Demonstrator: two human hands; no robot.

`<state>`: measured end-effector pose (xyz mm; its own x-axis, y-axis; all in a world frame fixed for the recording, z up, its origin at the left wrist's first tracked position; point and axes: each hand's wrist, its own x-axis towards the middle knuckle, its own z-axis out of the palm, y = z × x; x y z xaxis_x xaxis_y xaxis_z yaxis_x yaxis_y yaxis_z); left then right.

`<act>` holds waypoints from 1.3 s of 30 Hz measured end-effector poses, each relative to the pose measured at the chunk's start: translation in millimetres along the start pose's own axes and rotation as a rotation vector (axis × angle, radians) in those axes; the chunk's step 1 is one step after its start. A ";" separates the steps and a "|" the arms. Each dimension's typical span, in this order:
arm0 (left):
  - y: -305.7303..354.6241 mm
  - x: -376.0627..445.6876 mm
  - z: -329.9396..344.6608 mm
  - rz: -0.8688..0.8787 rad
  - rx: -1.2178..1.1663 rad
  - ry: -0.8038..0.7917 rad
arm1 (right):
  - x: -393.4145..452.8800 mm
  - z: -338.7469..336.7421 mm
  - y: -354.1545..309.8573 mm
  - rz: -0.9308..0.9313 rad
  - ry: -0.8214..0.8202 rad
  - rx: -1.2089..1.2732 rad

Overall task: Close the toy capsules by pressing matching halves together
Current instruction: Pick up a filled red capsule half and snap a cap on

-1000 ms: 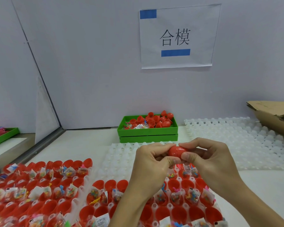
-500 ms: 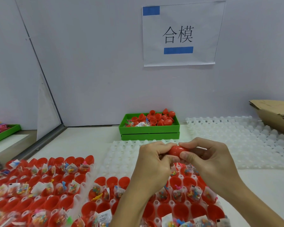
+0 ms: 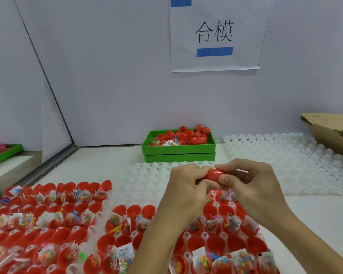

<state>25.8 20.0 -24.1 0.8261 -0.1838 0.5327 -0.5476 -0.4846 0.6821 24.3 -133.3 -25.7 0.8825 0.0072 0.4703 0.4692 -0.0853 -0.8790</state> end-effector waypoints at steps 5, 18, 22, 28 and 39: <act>-0.1 -1.7 3.0 0.042 0.144 -0.025 | -0.9 4.1 0.7 -0.008 -0.015 -0.050; 2.9 -3.0 6.4 0.050 0.161 0.076 | -1.2 -1.3 -9.1 0.017 -0.067 -0.239; 2.9 -1.8 4.8 0.119 0.262 0.073 | -8.0 13.7 -6.4 -0.012 -0.032 -0.229; 3.1 -2.7 8.9 0.116 0.269 0.057 | -6.2 12.6 1.6 0.098 -0.027 -0.108; 10.9 -3.1 6.0 -0.247 -0.740 -0.095 | 1.1 -0.3 0.1 0.059 -0.160 0.337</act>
<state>18.1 10.1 -21.3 0.9250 -0.2331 0.3001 -0.2654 0.1690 0.9492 25.4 -133.6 -25.3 0.8899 0.1703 0.4231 0.3783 0.2424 -0.8934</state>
